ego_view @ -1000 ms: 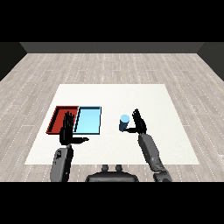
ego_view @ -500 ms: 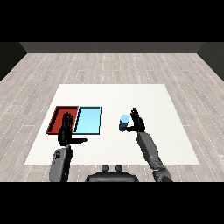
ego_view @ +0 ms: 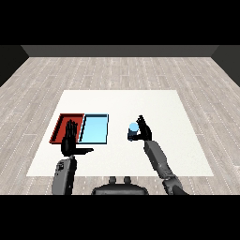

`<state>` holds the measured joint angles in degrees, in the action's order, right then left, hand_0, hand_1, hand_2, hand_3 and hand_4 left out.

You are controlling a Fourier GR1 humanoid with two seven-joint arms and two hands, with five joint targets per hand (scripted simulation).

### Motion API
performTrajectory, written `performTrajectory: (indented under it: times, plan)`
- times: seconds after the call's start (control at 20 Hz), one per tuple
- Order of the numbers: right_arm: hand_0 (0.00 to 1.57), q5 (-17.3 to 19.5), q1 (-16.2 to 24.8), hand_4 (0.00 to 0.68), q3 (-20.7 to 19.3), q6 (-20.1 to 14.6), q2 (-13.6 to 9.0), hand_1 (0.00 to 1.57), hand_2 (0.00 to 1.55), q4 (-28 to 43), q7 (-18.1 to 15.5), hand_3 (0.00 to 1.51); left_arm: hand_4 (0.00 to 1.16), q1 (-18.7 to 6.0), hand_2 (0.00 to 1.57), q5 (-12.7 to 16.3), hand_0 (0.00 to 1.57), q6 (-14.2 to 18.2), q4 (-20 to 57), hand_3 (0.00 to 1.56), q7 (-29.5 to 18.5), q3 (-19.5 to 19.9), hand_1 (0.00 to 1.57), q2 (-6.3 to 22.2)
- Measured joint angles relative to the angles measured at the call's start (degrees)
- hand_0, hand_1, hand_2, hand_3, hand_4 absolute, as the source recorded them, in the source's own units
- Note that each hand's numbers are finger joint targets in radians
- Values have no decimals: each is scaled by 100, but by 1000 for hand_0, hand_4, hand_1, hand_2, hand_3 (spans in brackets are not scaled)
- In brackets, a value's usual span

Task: Pick the blue can and put it in the blue box

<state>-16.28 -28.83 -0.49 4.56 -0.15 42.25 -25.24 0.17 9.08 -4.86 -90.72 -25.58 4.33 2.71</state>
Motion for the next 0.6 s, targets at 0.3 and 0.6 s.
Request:
performTrajectory:
  times: [0.3,0.6]
  plan:
    - [0,-147,-363,0,204,-64,11,0,0,-775,-470,0,0,121,0,-30,0,-2,-69,0,-53,-56,0,-54]
    - [0,-410,-591,0,360,-57,-19,0,0,-1067,-520,0,0,83,0,1,0,11,-68,0,-51,-33,0,-74]
